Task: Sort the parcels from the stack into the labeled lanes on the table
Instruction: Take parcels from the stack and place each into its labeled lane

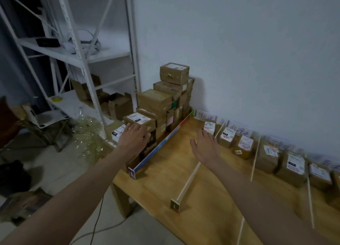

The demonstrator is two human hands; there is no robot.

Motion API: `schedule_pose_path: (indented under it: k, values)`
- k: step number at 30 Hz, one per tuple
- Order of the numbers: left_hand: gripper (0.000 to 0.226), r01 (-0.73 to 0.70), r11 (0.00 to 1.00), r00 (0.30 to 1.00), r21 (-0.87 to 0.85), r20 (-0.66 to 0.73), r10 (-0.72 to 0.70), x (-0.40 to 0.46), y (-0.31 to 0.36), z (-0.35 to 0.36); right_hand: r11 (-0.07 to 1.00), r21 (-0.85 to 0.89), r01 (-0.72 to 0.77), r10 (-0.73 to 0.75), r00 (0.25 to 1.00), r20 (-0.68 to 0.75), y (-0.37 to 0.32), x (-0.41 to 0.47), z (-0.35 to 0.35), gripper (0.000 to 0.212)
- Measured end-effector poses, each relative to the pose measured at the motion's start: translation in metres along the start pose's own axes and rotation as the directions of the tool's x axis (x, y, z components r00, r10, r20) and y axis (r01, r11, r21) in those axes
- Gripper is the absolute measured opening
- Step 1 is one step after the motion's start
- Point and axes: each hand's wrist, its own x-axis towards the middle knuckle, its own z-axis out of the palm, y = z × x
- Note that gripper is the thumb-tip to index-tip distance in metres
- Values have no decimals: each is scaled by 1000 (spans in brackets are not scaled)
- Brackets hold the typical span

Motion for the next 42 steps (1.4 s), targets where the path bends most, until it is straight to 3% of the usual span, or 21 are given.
schedule_pose_path:
  k: [10, 18, 26, 31, 34, 37, 42]
  values:
    - [56, 1, 1000, 997, -19, 73, 1, 84, -153, 26, 992, 100, -75, 69, 996, 60, -126, 92, 76, 41]
    - [53, 41, 991, 993, -127, 113, -27, 156, -200, 54, 933, 230, -278, 226, 947, 228, -168, 164, 118, 46]
    - [60, 227, 926, 937, -301, 327, -124, 227, -202, 92, 699, 416, -582, 378, 794, 476, -159, 235, 166, 72]
    - [72, 337, 843, 870, -420, 481, -108, 244, -201, 114, 580, 471, -664, 373, 731, 572, -149, 244, 185, 58]
    - [56, 313, 827, 892, -468, 444, -86, 247, -202, 121, 567, 497, -657, 360, 740, 568, -147, 244, 180, 41]
    - [24, 283, 772, 919, -569, 390, -49, 250, -202, 112, 539, 549, -639, 327, 759, 563, -145, 238, 167, 39]
    - [25, 275, 714, 904, -644, 425, 35, 259, -199, 74, 499, 584, -641, 253, 752, 609, -144, 222, 130, 40]
